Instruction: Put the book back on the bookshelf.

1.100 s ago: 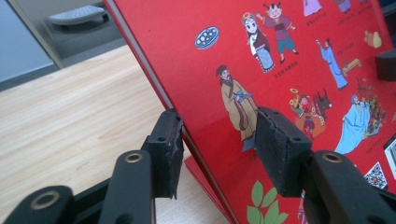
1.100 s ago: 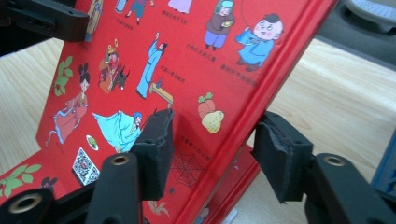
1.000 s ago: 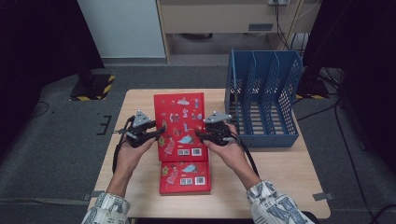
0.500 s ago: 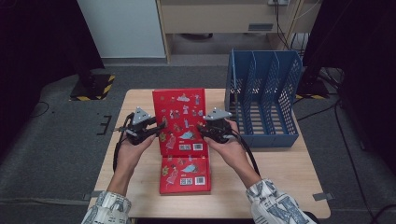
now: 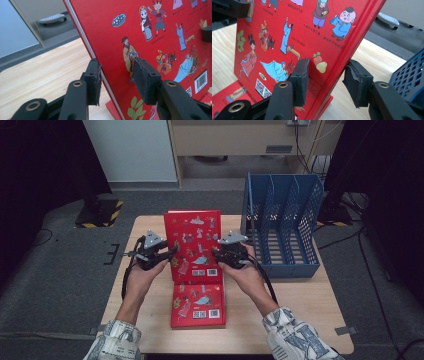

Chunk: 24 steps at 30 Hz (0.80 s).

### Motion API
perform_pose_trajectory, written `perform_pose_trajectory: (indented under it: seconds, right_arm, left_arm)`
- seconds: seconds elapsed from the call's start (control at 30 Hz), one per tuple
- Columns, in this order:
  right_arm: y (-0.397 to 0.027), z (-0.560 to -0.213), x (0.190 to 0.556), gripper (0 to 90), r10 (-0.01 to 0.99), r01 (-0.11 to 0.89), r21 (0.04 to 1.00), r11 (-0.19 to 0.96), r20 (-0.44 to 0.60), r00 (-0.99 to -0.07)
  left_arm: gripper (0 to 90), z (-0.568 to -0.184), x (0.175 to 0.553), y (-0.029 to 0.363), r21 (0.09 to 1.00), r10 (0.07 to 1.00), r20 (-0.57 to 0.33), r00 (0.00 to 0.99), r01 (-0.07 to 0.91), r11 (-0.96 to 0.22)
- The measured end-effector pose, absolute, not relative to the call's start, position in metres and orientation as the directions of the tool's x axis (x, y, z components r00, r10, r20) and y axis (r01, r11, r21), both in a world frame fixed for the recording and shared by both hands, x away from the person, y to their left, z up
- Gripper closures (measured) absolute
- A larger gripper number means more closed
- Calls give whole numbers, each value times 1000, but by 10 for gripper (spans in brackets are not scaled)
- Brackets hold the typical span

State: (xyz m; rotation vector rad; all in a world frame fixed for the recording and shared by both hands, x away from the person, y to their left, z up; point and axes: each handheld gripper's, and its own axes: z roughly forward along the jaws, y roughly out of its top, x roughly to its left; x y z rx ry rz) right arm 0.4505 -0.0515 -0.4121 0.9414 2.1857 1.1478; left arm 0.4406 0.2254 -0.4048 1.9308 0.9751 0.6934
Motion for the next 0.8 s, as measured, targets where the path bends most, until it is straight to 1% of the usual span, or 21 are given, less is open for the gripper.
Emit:
perform_pose_trajectory:
  seconds: [0.17, 0.2, 0.4, 0.8]
  right_arm:
    - [-50, -412, 452, 561, 762, 336, 848, 411, -117, -637]
    - [-50, -413, 451, 575, 764, 329, 849, 414, -127, -633]
    - [-51, -416, 449, 603, 763, 324, 850, 414, -130, -633]
    - [-57, -414, 435, 606, 736, 329, 861, 387, -74, -672]
  left_arm:
    - [594, -406, 439, 226, 866, 832, 120, 542, 352, -355]
    - [614, -407, 438, 226, 867, 833, 122, 540, 352, -354]
    - [634, -412, 434, 227, 872, 835, 112, 539, 349, -342]
    - [622, -413, 415, 230, 886, 830, 75, 553, 344, -310]
